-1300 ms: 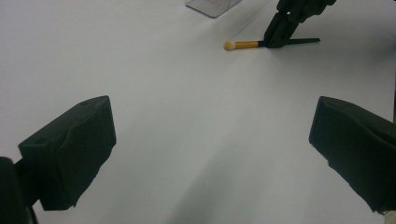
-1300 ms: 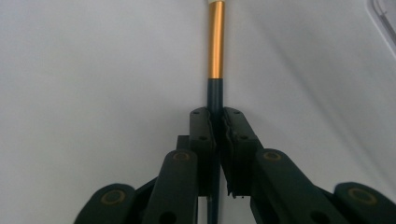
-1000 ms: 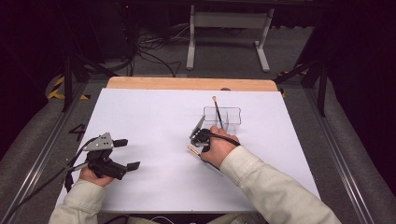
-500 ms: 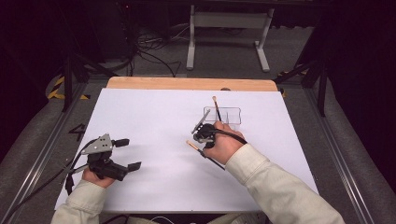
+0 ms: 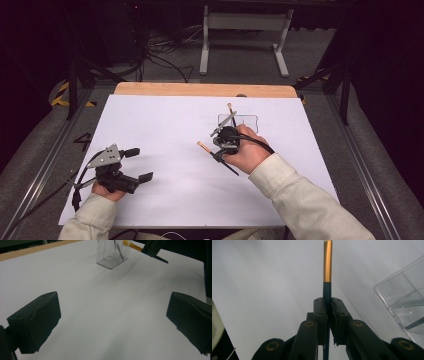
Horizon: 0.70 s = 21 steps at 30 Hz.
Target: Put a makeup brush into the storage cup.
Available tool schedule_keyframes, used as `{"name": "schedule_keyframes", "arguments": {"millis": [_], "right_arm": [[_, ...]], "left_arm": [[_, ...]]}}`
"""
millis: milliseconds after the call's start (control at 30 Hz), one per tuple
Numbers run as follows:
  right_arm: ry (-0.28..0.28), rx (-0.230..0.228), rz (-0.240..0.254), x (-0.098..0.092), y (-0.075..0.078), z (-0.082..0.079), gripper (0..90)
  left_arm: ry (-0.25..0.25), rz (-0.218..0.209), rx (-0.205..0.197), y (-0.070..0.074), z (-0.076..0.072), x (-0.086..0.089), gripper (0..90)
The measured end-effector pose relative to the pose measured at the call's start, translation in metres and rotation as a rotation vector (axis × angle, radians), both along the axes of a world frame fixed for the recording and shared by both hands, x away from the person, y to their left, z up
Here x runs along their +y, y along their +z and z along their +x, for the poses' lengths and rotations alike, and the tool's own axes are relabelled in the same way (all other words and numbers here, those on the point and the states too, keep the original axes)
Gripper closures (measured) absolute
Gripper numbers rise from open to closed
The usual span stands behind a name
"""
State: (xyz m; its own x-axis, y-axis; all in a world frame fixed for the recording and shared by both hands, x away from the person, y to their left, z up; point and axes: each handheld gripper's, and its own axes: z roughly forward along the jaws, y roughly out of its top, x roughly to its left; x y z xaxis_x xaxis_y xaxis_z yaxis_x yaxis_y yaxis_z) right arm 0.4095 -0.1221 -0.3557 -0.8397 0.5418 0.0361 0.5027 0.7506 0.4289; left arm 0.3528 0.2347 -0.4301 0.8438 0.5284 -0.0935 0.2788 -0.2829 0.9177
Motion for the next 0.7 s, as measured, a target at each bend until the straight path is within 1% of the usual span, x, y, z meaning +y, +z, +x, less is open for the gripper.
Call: {"name": "schedule_keyframes", "arguments": {"millis": [133, 267, 300, 333, 367, 400, 467, 500, 533, 567, 633, 667, 700], "right_arm": [[0.006, -0.034, 0.044, -0.005, 0.006, -0.002, 83.9], [0.026, -0.083, 0.087, -0.009, 0.011, -0.004, 83.9], [0.025, -0.084, 0.101, -0.010, 0.012, -0.005, 83.9], [0.029, -0.098, 0.116, -0.012, 0.013, -0.006, 83.9], [0.029, -0.098, 0.116, -0.012, 0.013, -0.006, 83.9], [0.030, -0.115, 0.153, -0.015, 0.015, -0.007, 83.9], [0.037, -0.138, 0.178, -0.018, 0.017, -0.008, 83.9], [0.037, -0.138, 0.178, -0.018, 0.017, -0.008, 83.9], [0.042, -0.163, 0.201, -0.021, 0.019, -0.010, 83.9], [0.051, -0.171, 0.210, -0.022, 0.019, -0.010, 83.9], [0.047, -0.197, 0.229, -0.024, 0.021, -0.012, 83.9], [0.047, -0.197, 0.229, -0.024, 0.021, -0.012, 83.9], [0.051, -0.213, 0.246, -0.026, 0.022, -0.013, 83.9]], "left_arm": [[0.014, 0.000, -0.007, 0.000, -0.001, 0.000, 0.0], [0.022, -0.010, -0.012, -0.001, -0.001, 0.000, 0.0], [0.022, -0.010, -0.012, -0.001, -0.001, 0.000, 0.0], [0.028, -0.005, -0.009, -0.002, -0.002, -0.001, 0.0], [0.028, -0.005, -0.009, -0.002, -0.002, -0.001, 0.0], [0.029, -0.008, -0.013, -0.003, -0.002, -0.003, 0.0], [0.028, -0.005, -0.010, -0.004, -0.002, -0.004, 0.0], [0.028, -0.005, -0.010, -0.004, -0.002, -0.004, 0.0], [0.032, -0.006, -0.014, -0.004, -0.002, -0.004, 0.0], [0.036, -0.010, -0.015, -0.005, -0.002, -0.004, 0.0], [0.044, -0.008, -0.022, -0.006, -0.002, -0.004, 0.0], [0.047, -0.007, -0.023, -0.006, -0.002, -0.003, 0.0], [0.050, -0.008, -0.023, -0.007, -0.001, -0.003, 0.0]]}}
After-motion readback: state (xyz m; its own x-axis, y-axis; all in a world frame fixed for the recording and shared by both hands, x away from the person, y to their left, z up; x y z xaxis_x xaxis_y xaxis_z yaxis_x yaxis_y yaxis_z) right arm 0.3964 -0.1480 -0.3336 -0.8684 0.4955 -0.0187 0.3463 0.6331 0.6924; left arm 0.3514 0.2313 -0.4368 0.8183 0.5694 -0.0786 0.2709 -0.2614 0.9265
